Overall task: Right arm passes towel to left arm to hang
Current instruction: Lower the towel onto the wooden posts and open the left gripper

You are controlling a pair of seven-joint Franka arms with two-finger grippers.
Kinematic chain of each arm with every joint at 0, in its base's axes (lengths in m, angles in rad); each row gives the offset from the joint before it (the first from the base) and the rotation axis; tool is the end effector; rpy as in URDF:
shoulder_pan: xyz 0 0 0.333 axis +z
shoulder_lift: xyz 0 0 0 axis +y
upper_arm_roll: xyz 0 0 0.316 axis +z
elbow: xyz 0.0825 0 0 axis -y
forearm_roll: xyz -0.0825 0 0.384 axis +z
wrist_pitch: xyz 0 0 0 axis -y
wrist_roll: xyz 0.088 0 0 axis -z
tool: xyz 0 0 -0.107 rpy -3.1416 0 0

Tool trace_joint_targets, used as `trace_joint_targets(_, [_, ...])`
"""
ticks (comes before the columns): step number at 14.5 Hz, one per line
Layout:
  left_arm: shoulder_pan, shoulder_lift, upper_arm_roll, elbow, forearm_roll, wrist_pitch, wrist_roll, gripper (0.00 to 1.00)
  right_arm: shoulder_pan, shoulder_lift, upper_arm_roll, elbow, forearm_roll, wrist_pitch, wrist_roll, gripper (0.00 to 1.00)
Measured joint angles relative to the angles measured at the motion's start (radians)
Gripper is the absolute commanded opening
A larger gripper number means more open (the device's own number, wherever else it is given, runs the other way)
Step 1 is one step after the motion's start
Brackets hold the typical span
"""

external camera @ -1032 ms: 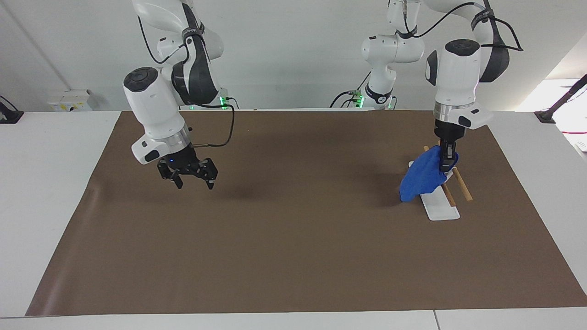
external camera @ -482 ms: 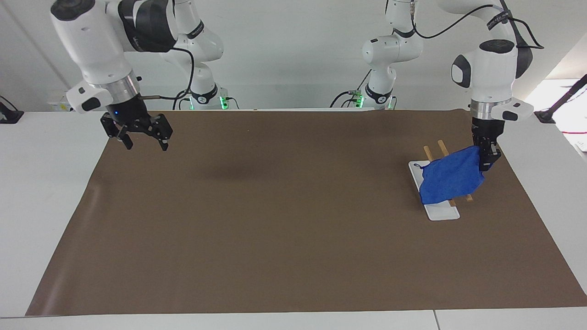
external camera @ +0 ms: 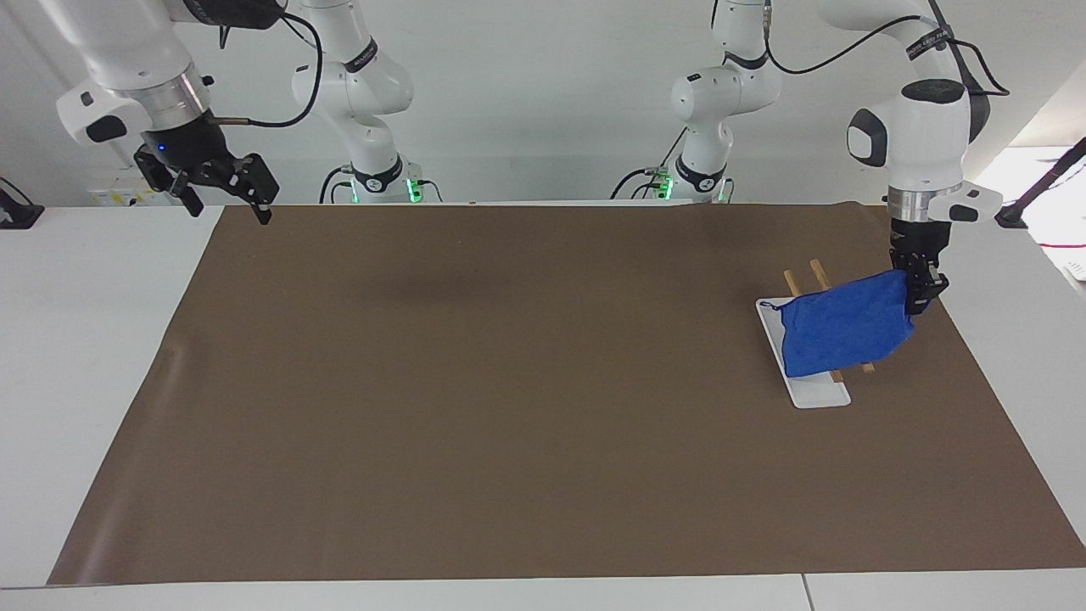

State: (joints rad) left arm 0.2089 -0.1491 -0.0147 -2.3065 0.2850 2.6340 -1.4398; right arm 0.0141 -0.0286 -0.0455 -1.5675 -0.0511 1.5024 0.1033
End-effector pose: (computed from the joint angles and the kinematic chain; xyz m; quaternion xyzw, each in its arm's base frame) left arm 0.5183 0.0946 0.4583 0.7344 0.6297 0.2465 0.0571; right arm 0.5382 -0.0231 0.6359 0.9972 -0.0685 -0.0174 0.0255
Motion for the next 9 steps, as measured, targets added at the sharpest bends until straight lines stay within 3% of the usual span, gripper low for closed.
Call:
trace_joint_targets(2, [0.013,0.013,0.000,-0.019,0.000,0.001,0.000,0.00,0.000,0.000,0.001,-0.020,-0.003,0.013,-0.001,1.00])
trace_joint_targets(4, [0.021,0.021,0.000,-0.036,0.000,0.004,0.000,1.00,0.000,-0.001,0.001,-0.021,-0.005,0.013,-0.004,1.00])
trace_joint_targets(9, [0.054,0.025,0.000,-0.030,0.000,0.005,-0.001,1.00,0.000,-0.002,0.001,-0.021,-0.005,0.013,-0.005,1.00])
